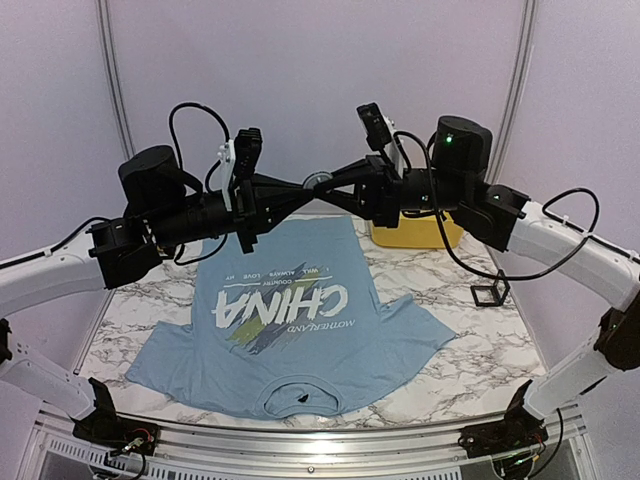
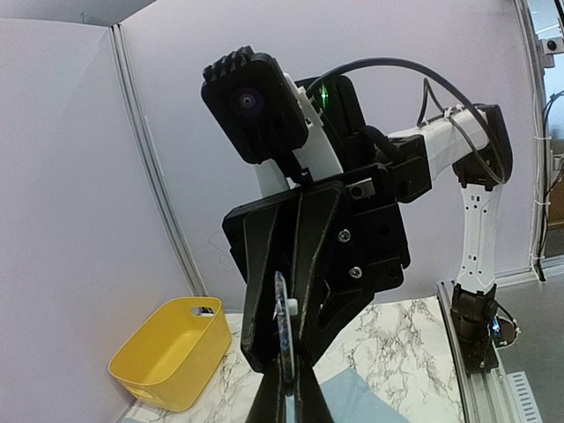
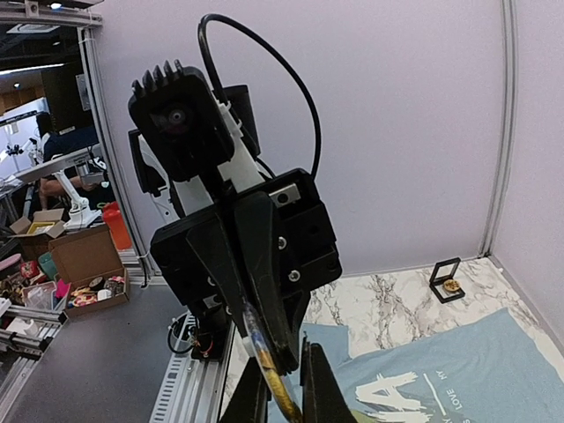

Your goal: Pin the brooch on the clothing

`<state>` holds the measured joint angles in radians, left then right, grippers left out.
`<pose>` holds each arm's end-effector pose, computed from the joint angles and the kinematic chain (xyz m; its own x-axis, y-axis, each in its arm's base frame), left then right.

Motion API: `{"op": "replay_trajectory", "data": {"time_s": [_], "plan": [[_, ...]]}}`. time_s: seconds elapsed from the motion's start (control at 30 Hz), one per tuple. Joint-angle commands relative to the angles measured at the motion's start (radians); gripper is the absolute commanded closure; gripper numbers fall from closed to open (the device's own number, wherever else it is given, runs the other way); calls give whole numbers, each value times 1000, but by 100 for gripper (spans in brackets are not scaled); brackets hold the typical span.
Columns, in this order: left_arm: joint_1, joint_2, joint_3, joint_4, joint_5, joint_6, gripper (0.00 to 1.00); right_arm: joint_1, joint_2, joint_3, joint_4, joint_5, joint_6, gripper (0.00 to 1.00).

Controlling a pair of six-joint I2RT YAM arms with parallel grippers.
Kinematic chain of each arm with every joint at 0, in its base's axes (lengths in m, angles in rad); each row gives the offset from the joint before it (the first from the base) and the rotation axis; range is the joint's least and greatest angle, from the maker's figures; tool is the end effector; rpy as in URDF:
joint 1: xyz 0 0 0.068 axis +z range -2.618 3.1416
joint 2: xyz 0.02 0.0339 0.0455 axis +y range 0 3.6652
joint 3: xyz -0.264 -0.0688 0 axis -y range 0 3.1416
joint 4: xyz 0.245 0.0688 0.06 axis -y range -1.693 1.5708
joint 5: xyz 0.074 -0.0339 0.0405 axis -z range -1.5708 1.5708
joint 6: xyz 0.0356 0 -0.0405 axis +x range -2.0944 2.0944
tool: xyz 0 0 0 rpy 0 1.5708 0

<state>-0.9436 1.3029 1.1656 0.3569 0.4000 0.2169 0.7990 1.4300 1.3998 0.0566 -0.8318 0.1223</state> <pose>0.1679 -0.2553 0.4172 0.3333 -0.1221 -0.9349 0.9186 0.2653 0.2929 0.2096 0.2531 0.4300 -0.1035 0.0115 -0.9946 -0.9928 -0.0616 0.1026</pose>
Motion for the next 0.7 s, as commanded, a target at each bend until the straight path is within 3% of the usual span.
{"op": "replay_trajectory", "data": {"time_s": [0.0,0.27,0.67], "plan": [[-54,-5,19,-79,94,48,100,15,41,48,-51,102,-37,91],[-47,-21,19,-84,1,40,100,25,37,42,-146,118,-109,79],[-7,-24,20,-85,-23,7,100,36,-32,43,-316,63,-260,42]]}}
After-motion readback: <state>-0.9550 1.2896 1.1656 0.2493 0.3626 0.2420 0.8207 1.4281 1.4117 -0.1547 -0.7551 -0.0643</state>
